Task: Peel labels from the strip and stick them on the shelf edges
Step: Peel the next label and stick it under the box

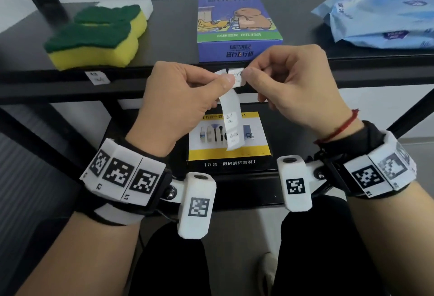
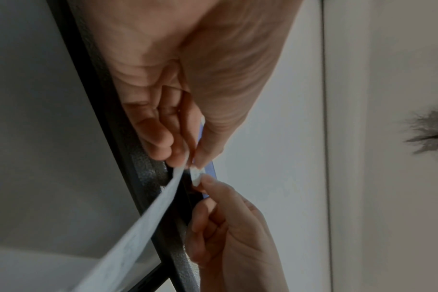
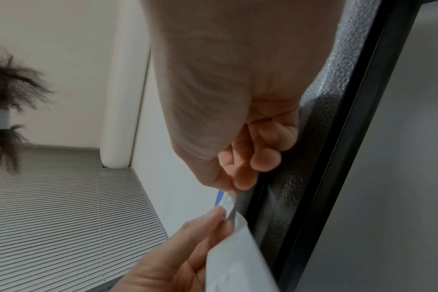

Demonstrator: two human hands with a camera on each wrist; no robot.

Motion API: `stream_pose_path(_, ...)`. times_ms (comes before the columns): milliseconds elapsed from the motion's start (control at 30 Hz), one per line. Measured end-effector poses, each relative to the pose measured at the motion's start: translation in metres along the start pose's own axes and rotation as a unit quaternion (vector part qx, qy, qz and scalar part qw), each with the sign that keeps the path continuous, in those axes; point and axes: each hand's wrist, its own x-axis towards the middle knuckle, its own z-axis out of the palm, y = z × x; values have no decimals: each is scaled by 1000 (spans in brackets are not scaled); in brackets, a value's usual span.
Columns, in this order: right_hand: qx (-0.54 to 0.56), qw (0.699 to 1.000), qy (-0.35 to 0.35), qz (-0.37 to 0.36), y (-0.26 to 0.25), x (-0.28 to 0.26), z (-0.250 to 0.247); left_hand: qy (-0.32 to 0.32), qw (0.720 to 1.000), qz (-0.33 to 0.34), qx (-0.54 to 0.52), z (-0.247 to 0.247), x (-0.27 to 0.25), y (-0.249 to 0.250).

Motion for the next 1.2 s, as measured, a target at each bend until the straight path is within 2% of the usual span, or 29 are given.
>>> stream_pose_path(233, -21, 1000, -7, -14, 5, 0, 3, -38, 998, -23, 53, -7, -2, -2)
stream_pose_path(667, -89, 993, 45, -56, 11, 2, 12, -32, 998, -36, 38, 1, 7, -5)
stream_pose_path(867, -116, 989, 42, -76, 10, 2, 10, -30, 998, -30, 44, 0, 8, -7)
stream_pose_path(1200, -91, 991, 32, -88, 11, 3, 7, -32, 998, -34, 37, 2, 10, -6)
